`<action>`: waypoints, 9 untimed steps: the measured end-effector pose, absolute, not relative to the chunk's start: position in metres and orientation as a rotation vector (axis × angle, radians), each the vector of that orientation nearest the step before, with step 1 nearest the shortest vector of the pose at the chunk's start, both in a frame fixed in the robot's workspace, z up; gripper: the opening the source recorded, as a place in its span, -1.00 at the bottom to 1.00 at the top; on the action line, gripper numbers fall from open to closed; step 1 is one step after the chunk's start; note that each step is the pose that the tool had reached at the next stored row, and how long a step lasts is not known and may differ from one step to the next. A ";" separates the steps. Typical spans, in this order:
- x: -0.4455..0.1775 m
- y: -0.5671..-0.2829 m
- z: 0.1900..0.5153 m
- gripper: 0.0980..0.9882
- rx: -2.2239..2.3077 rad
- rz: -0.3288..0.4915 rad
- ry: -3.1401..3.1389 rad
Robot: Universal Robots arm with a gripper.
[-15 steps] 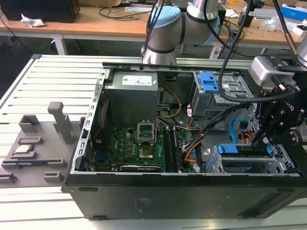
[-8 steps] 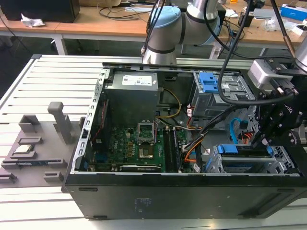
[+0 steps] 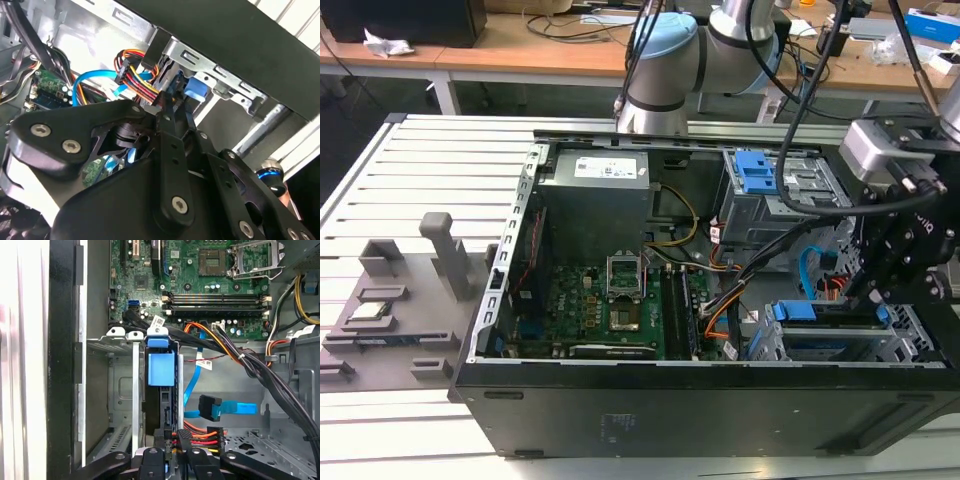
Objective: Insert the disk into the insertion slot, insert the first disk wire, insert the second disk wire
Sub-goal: 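Insert the first disk wire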
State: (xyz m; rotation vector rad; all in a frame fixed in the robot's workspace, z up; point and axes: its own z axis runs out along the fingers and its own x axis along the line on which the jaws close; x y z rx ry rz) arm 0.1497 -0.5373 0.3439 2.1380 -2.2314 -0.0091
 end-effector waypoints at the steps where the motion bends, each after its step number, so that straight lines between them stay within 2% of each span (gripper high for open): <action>1: 0.150 -0.537 0.349 -0.68 2.138 -0.009 -2.231; 7: 0.150 -0.533 0.372 -0.71 2.138 -0.009 -2.231; 8: 0.150 -0.533 0.376 -0.98 2.138 -0.009 -2.231; 9: 0.150 -0.532 0.378 -0.98 2.138 -0.009 -2.231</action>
